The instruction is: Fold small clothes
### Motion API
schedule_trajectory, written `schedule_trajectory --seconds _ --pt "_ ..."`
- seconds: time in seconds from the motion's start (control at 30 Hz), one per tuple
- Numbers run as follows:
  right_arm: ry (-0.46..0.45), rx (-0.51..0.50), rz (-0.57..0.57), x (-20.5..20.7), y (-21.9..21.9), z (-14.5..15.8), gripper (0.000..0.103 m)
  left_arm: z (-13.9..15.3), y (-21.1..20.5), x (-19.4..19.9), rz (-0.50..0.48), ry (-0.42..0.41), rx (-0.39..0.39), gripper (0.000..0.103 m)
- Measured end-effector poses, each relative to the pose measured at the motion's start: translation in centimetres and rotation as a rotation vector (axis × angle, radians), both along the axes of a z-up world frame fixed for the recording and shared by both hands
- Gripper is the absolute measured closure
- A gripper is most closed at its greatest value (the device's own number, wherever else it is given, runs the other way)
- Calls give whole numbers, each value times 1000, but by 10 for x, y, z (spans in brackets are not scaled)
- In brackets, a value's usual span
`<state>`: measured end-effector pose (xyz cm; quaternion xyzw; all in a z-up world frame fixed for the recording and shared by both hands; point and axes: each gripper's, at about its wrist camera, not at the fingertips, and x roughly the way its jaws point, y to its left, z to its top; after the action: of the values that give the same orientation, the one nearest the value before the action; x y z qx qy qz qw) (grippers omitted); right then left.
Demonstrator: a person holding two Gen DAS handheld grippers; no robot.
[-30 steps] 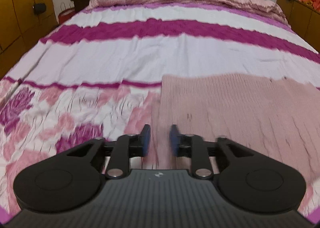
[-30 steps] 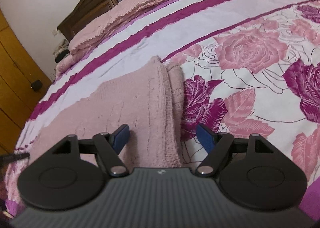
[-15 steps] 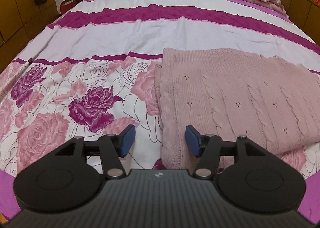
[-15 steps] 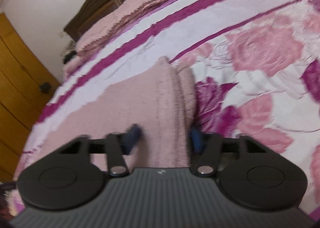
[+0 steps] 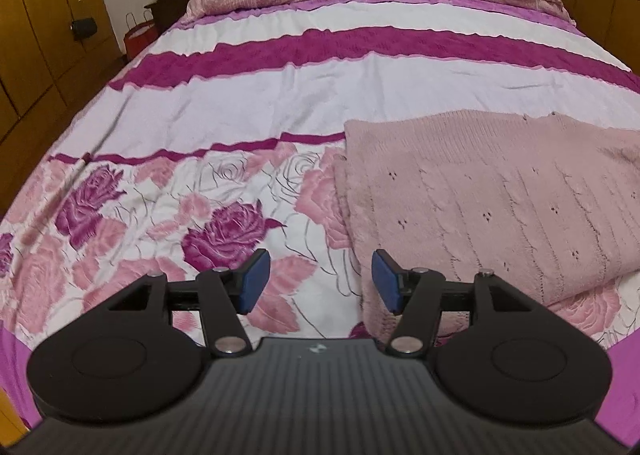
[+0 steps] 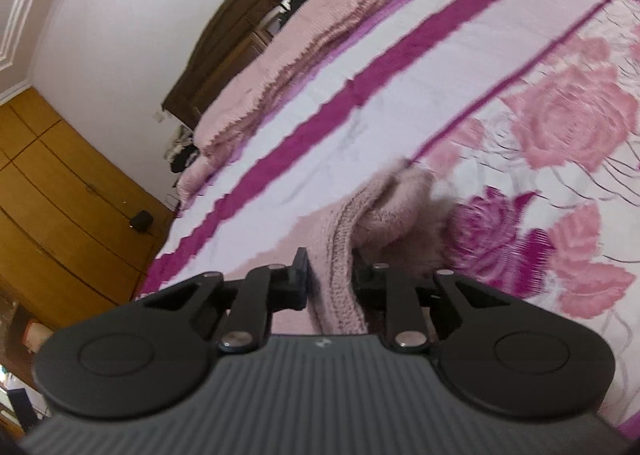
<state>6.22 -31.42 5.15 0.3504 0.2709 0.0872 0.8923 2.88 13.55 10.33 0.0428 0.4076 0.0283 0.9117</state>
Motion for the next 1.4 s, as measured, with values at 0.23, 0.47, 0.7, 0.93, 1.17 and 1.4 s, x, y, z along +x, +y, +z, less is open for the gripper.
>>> schedule_trajectory --seconds 0.23,0.47,0.7,0.93,1.17,1.4 --pt "-63 -51 35 7 44 37 82 5 8 -5 -15 -19 18 39" --pt "-137 -205 102 18 107 73 83 2 27 -11 13 -26 -8 38" --pt "-182 -301 215 28 180 89 83 -2 54 -17 48 -27 -37 38" --pt "-167 -345 327 37 254 75 84 -6 81 -26 90 -30 -49 38" --pt "-94 -409 448 43 323 30 93 -13 102 -29 134 -18 -74 38" --pt "-18 -393 544 41 361 1 91 -15 107 -30 133 -19 -80 38"
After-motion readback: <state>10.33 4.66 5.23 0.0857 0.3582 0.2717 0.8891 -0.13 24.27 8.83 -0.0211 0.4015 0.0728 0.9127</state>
